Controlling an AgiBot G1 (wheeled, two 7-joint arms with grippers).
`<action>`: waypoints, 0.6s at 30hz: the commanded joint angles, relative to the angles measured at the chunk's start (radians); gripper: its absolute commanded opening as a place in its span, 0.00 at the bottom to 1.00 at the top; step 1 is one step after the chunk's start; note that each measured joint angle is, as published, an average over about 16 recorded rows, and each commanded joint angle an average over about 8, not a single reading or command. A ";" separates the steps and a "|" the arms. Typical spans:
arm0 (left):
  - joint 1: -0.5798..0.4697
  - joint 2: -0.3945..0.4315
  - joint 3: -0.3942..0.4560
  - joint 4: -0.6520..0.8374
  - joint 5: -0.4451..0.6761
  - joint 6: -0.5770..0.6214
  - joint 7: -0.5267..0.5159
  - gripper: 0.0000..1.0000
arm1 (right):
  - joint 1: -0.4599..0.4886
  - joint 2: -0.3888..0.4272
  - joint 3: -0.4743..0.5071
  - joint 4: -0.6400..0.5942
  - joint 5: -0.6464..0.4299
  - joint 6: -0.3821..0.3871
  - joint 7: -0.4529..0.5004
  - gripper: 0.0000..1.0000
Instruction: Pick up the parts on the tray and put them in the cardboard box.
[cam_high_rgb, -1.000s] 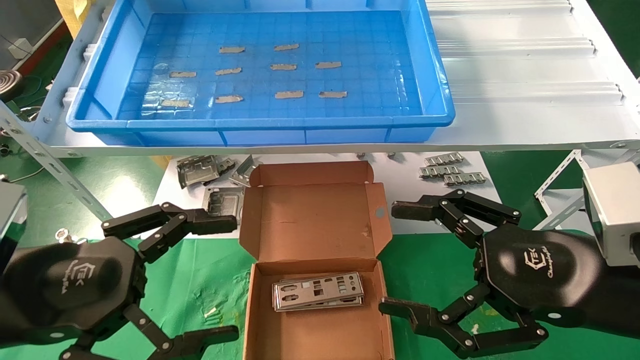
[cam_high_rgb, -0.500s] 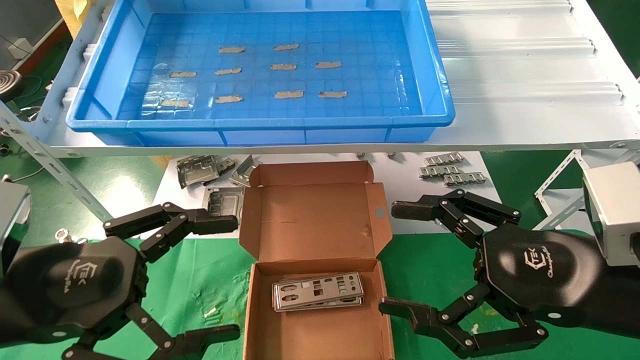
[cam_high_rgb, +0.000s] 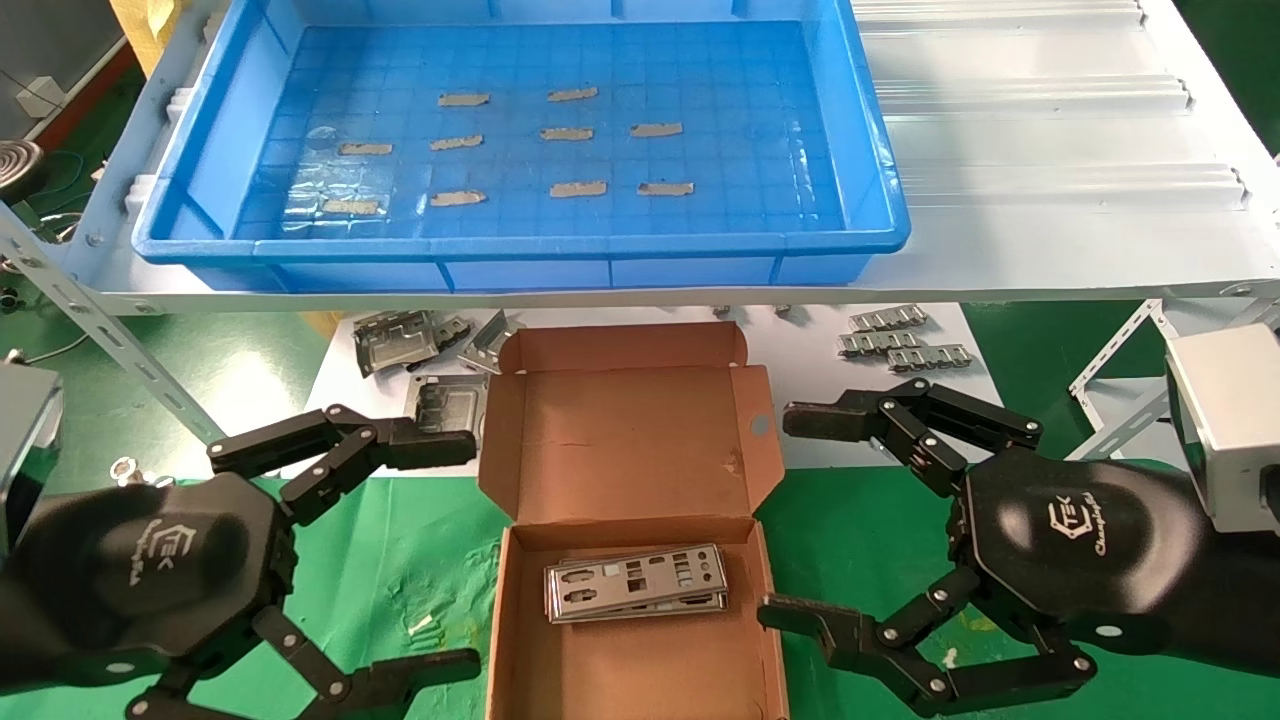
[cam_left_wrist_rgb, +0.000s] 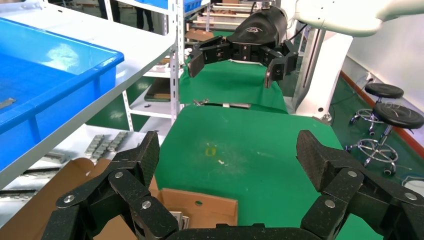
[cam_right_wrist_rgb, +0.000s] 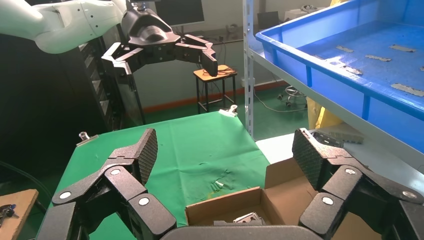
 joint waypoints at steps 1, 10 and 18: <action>0.000 0.000 0.000 0.000 0.000 0.000 0.000 1.00 | 0.000 0.000 0.000 0.000 0.000 0.000 0.000 1.00; -0.001 0.000 0.001 0.001 0.000 0.000 0.000 1.00 | 0.000 0.000 0.000 0.000 0.000 0.000 0.000 1.00; -0.001 0.001 0.001 0.001 0.000 0.000 0.000 1.00 | 0.000 0.000 0.000 0.000 0.000 0.000 0.000 1.00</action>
